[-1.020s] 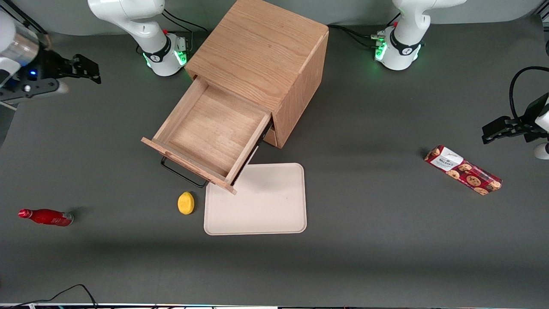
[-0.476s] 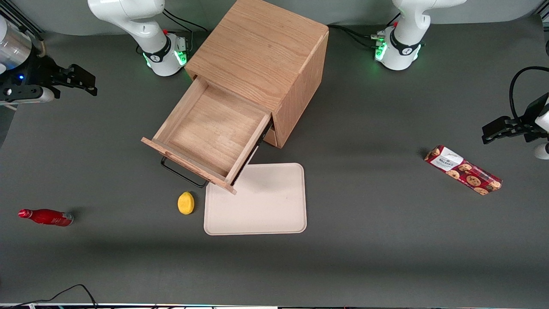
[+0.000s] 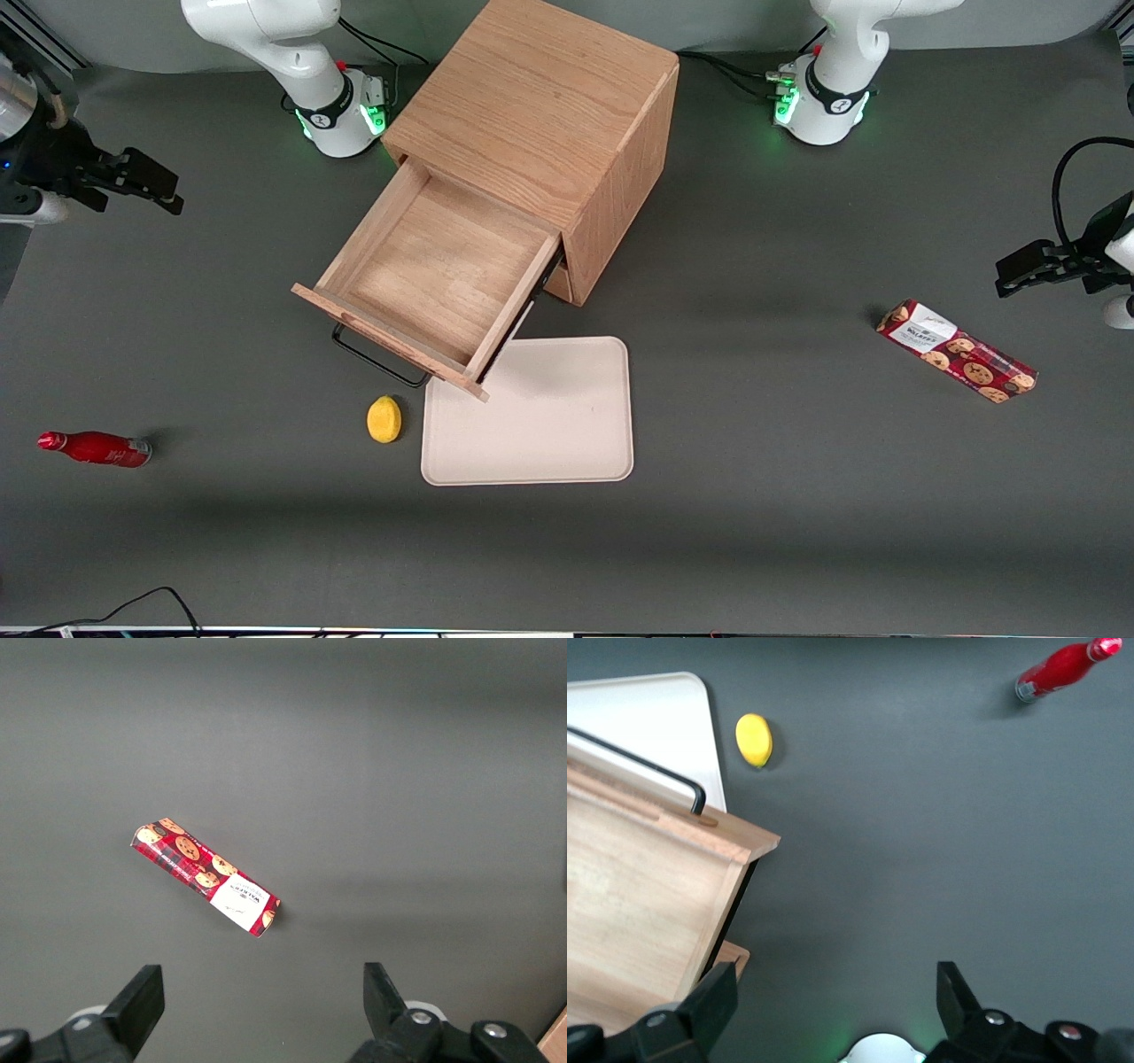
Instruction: Open upper drawer
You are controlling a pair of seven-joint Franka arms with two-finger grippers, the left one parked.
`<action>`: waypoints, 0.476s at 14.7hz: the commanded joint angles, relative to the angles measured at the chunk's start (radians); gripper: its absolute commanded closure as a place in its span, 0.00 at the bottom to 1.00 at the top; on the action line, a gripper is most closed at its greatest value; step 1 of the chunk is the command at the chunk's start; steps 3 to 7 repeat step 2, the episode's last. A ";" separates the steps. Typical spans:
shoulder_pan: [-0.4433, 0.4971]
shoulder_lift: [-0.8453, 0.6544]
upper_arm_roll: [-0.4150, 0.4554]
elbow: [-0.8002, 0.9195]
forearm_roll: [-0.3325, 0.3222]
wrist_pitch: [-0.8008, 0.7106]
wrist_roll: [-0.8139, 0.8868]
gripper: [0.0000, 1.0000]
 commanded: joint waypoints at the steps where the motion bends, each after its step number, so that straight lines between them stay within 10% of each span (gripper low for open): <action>1: 0.020 0.021 -0.036 0.037 0.003 -0.014 0.040 0.00; 7: 0.017 0.020 -0.037 0.034 0.003 -0.028 0.040 0.00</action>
